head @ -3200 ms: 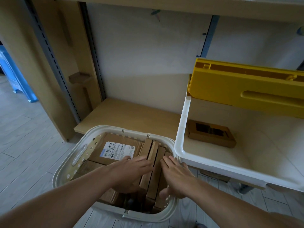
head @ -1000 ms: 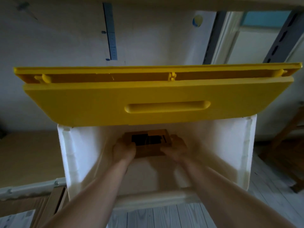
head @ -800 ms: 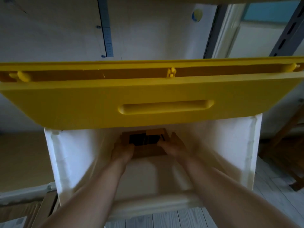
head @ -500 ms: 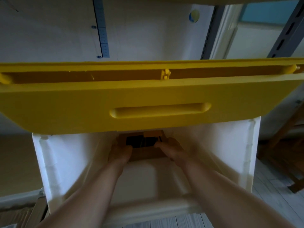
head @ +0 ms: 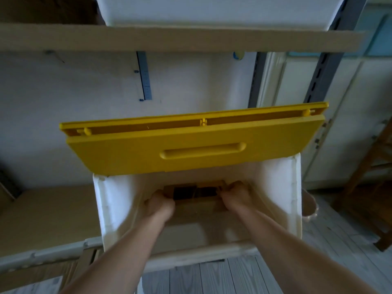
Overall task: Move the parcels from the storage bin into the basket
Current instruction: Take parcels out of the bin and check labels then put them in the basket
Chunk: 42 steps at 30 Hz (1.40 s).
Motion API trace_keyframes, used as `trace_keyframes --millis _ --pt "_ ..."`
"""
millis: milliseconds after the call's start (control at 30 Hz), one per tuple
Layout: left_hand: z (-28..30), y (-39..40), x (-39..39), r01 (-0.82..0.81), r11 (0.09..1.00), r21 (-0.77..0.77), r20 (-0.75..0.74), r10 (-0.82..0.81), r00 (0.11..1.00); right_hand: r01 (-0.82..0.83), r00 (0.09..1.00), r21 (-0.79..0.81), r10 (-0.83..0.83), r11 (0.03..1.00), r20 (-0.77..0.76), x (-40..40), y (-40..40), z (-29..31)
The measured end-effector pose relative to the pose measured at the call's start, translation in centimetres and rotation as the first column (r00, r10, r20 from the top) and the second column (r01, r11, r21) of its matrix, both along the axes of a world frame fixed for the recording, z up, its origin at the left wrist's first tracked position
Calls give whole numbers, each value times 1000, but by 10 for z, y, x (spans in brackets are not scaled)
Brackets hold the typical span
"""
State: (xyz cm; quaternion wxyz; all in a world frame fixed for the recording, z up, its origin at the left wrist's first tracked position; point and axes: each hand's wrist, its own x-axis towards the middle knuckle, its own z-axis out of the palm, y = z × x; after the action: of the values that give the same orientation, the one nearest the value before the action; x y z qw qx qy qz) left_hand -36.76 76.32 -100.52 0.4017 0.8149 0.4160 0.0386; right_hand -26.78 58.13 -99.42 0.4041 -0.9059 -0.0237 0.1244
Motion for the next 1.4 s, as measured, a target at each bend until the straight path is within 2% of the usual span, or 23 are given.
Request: trace_keyframes --millis 100,200,300,467,600,733,800,867,1000,1167,1400 --pt "30 -20 -29 50 998 -44 93 -46 995 2 1000 54 0 999 -25 -21 -17 21" --pt "54 -34 -60 145 972 -187 204 -107 973 10 998 173 1 985 -66 -39 -39 46" --pt "73 -43 -81 190 948 -256 237 -129 963 17 987 265 26 964 -161 -57 -60 62" --pt "99 -55 -128 332 900 -281 278 -255 926 3 945 378 121 926 -304 -90 -79 77" --pt "112 -50 -172 432 854 -289 346 -328 879 -23 921 492 211 870 -329 -108 -91 83" --pt "122 -42 -213 517 819 -249 490 -354 797 -118 884 616 365 779 -292 -130 -87 98" --pt "127 -40 -227 474 854 -216 555 -292 779 -167 872 648 418 743 -254 -143 -78 104" --pt "129 -34 -237 372 901 -226 617 -163 770 -203 868 666 446 718 -216 -157 -65 111" --pt "128 -12 -258 212 944 -253 654 6 756 -276 859 681 491 678 -141 -181 -33 122" --pt "133 14 -284 18 959 -282 708 196 678 -319 840 708 534 630 -96 -203 13 125" --pt "127 40 -327 -217 917 -335 690 395 606 -390 815 680 576 621 -58 -230 71 121"
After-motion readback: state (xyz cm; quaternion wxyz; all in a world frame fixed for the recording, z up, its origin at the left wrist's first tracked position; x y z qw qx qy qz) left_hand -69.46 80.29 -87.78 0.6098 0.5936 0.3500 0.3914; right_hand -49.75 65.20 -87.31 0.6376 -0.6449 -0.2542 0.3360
